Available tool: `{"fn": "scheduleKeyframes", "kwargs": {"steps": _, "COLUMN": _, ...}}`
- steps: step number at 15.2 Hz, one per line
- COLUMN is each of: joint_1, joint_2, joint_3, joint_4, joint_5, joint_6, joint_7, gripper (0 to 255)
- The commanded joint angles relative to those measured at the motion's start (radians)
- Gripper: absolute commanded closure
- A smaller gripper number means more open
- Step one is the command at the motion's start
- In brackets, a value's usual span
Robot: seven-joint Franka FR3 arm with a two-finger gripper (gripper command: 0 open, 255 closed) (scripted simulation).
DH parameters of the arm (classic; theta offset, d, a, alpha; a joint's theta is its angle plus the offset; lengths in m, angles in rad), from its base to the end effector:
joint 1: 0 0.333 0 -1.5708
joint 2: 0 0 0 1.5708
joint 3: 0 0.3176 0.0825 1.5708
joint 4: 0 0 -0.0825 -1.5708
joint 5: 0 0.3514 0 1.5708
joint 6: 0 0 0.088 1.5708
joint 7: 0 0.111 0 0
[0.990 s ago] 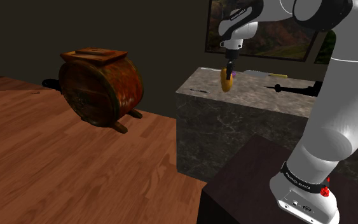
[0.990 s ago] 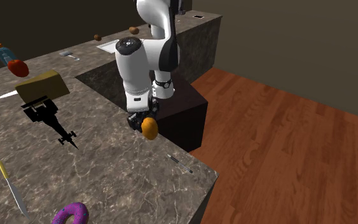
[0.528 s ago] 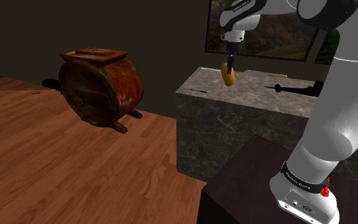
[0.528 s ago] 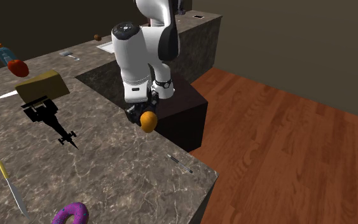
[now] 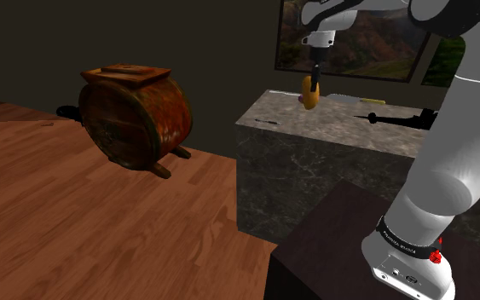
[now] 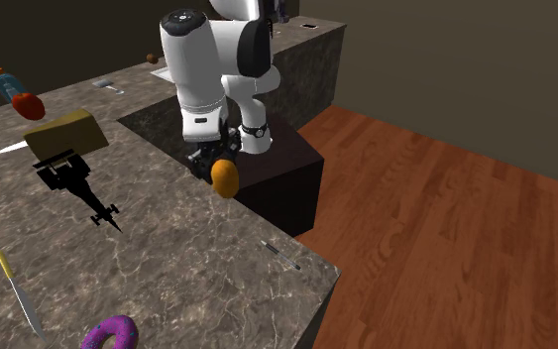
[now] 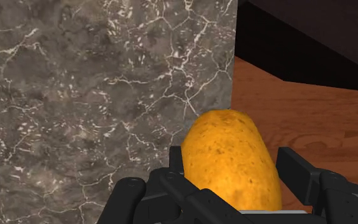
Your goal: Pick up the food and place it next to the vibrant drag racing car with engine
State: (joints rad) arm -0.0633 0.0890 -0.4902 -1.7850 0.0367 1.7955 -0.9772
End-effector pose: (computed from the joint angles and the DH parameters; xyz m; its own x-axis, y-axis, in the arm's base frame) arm 0.4718 -0.2783 0.5038 0.9140 0.4034 -0.0435 0.4012 -0.9145 -0.0524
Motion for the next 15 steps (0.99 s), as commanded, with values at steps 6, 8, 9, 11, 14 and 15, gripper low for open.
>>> {"fn": "scheduleKeyframes", "kwargs": {"steps": 6, "joint_1": -0.050, "joint_2": -0.154, "joint_3": -0.053, "joint_4": -0.156, "joint_5": -0.085, "joint_6": 0.022, "joint_7": -0.078, "gripper": 255}}
{"fn": "scheduleKeyframes", "kwargs": {"steps": 8, "joint_1": -0.068, "joint_2": -0.195, "joint_3": -0.070, "joint_4": -0.194, "joint_5": -0.110, "joint_6": 0.027, "joint_7": -0.103, "gripper": 255}}
{"fn": "scheduleKeyframes", "kwargs": {"steps": 9, "joint_1": -0.078, "joint_2": -0.214, "joint_3": -0.078, "joint_4": -0.212, "joint_5": -0.123, "joint_6": 0.028, "joint_7": -0.117, "gripper": 255}}
{"fn": "scheduleKeyframes", "kwargs": {"steps": 11, "joint_1": -0.098, "joint_2": -0.250, "joint_3": -0.097, "joint_4": -0.243, "joint_5": -0.148, "joint_6": 0.030, "joint_7": -0.145, "gripper": 255}}
{"fn": "scheduleKeyframes", "kwargs": {"steps": 14, "joint_1": -0.130, "joint_2": -0.298, "joint_3": -0.127, "joint_4": -0.281, "joint_5": -0.184, "joint_6": 0.031, "joint_7": -0.191, "gripper": 255}}
{"fn": "scheduleKeyframes", "kwargs": {"steps": 15, "joint_1": -0.141, "joint_2": -0.313, "joint_3": -0.137, "joint_4": -0.291, "joint_5": -0.196, "joint_6": 0.031, "joint_7": -0.207, "gripper": 255}}
